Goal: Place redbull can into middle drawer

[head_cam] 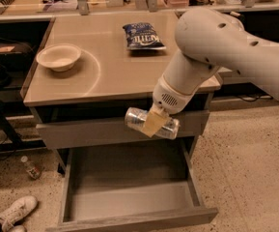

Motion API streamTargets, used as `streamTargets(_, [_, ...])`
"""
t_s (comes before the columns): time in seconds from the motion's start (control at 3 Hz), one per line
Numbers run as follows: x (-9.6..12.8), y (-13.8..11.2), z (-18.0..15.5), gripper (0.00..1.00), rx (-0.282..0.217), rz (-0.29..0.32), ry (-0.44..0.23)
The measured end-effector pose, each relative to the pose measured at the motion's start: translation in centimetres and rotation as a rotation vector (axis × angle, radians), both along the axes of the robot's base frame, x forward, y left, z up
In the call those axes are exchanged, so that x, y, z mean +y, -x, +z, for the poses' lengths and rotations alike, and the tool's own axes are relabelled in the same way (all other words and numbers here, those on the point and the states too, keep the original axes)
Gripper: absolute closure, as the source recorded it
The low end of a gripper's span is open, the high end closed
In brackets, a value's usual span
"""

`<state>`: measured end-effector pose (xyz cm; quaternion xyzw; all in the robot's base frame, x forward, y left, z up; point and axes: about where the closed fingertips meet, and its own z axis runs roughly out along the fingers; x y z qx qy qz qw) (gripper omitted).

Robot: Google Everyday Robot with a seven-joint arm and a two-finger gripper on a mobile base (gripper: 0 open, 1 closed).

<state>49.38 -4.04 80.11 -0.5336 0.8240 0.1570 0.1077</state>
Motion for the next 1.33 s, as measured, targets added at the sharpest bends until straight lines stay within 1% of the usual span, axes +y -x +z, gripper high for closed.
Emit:
streamTargets(0.33, [0.9,3.9,-4.2,1.0,0.122,-0.003,-0.009])
streamTargets(0.67, [0.9,3.9,-4.2,1.0,0.122,-0.003,-0.009])
streamTargets(1.0, [2.6,5.1,-8.2,1.0,0.191,-0.004,-0.026])
streamTargets(1.33, [4.2,5.9,-12.9,1.0,0.259,-0.026,-0.047])
